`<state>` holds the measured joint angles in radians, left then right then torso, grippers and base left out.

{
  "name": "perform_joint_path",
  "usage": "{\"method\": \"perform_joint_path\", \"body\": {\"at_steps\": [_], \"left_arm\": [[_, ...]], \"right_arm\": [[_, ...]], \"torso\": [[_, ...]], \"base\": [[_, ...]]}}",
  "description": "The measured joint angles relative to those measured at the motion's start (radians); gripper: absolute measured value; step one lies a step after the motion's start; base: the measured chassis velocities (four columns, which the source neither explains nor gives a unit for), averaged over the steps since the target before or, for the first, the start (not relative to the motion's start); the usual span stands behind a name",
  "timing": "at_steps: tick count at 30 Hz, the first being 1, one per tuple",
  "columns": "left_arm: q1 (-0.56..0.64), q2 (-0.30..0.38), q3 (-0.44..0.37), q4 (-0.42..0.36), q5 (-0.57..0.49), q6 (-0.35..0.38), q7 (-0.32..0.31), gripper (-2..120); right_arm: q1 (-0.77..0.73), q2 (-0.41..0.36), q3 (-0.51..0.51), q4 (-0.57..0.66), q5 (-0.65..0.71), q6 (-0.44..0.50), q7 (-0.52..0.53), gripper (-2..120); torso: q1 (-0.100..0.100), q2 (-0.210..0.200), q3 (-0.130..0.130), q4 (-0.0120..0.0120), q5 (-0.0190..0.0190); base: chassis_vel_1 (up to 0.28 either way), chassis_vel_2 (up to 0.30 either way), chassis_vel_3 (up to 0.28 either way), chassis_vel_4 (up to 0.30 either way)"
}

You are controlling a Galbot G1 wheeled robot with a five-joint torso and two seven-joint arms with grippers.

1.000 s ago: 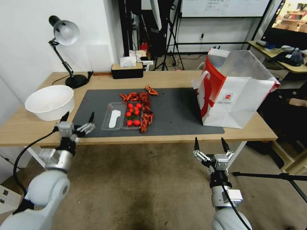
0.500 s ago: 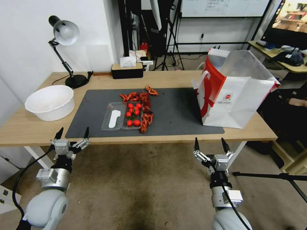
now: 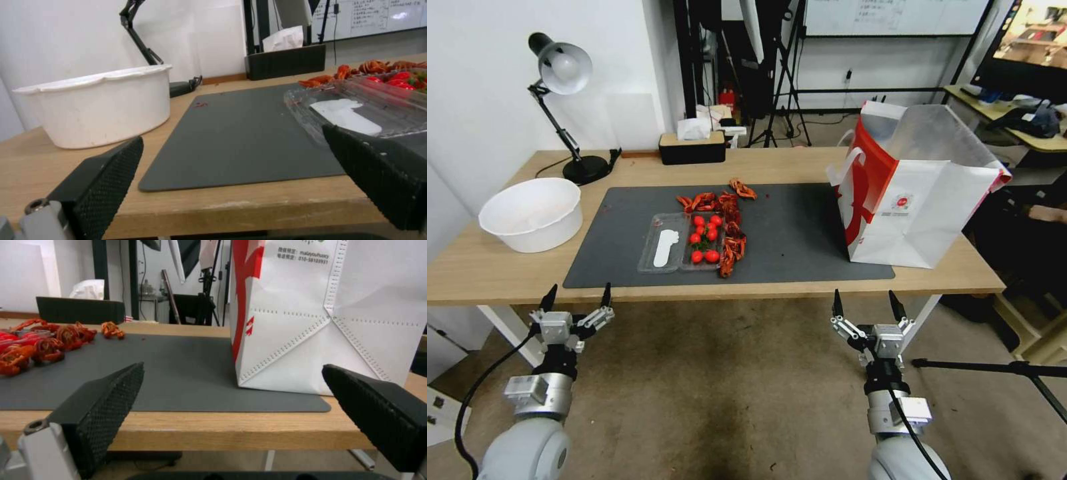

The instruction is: Pick up the trash from the table and place it into the takeout bag.

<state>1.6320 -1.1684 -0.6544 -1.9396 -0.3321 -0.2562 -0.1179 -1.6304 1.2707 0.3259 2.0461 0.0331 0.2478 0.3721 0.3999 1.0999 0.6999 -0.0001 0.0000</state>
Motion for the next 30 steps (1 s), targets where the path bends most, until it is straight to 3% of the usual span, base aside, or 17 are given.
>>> {"method": "perform_joint_path", "body": {"at_steps": [30], "left_arm": [[-0.009, 0.016, 0.006, 0.005, -0.004, 0.001, 0.006, 100]], "right_arm": [[-0.001, 0.005, 0.004, -0.013, -0.012, 0.013, -0.002, 100]], "torso": [[0.000, 0.000, 0.000, 0.0000, 0.0000]], "base": [[0.000, 0.000, 0.000, 0.000]]}}
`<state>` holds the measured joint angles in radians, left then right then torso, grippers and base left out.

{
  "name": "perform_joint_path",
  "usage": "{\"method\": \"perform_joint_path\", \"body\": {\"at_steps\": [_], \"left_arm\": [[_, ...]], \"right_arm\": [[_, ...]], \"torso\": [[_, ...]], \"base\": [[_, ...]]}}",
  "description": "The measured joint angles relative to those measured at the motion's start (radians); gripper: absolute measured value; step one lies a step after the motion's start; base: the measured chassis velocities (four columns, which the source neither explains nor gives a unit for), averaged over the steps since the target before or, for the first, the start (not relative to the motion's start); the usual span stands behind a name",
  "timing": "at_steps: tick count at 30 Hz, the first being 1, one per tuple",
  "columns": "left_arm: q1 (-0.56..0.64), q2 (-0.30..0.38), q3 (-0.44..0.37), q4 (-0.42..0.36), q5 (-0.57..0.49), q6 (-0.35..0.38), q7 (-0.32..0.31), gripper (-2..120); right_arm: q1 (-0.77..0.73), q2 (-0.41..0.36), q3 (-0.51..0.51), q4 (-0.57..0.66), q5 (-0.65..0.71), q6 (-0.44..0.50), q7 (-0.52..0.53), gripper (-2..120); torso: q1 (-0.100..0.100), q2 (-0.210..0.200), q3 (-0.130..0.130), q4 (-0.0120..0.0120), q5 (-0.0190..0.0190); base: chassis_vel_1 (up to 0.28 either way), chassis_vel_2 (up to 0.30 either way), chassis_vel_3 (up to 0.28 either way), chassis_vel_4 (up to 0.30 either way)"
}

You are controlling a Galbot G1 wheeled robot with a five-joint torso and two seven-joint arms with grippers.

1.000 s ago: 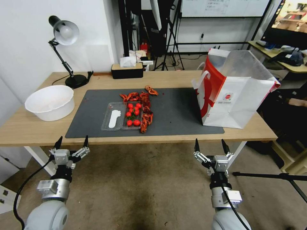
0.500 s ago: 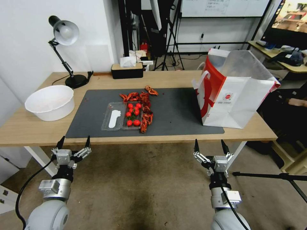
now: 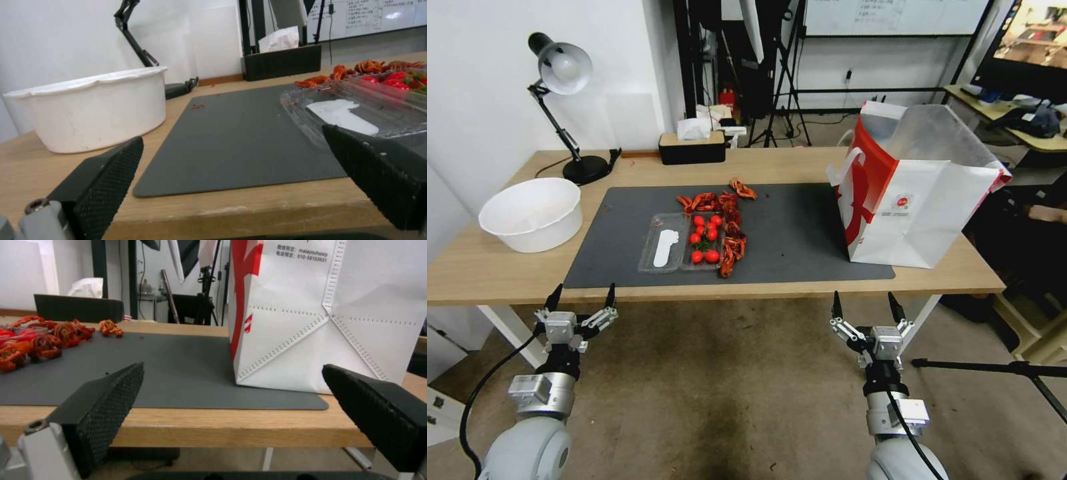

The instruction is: Pick up the trash from the table and place it into the takeout bag.

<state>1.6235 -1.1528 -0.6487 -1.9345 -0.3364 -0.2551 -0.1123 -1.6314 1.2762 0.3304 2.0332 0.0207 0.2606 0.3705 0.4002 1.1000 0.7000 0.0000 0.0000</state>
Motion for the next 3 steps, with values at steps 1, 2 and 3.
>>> {"method": "perform_joint_path", "body": {"at_steps": [1, 2, 3], "left_arm": [[0.000, 0.000, 0.000, 0.000, 0.000, 0.000, 0.000, 100], [0.000, 0.000, 0.000, 0.000, 0.000, 0.000, 0.000, 100], [0.000, 0.000, 0.000, 0.000, 0.000, 0.000, 0.000, 100]], "right_arm": [[0.000, 0.000, 0.000, 0.000, 0.000, 0.000, 0.000, 100], [0.000, 0.000, 0.000, 0.000, 0.000, 0.000, 0.000, 100], [0.000, 0.000, 0.000, 0.000, 0.000, 0.000, 0.000, 100]], "torso": [[0.000, 0.000, 0.000, 0.0000, 0.0000], [0.000, 0.000, 0.000, 0.0000, 0.0000], [0.000, 0.000, 0.000, 0.0000, 0.0000]], "base": [[0.000, 0.000, 0.000, 0.000], [0.000, 0.000, 0.000, 0.000], [0.000, 0.000, 0.000, 0.000]]}}
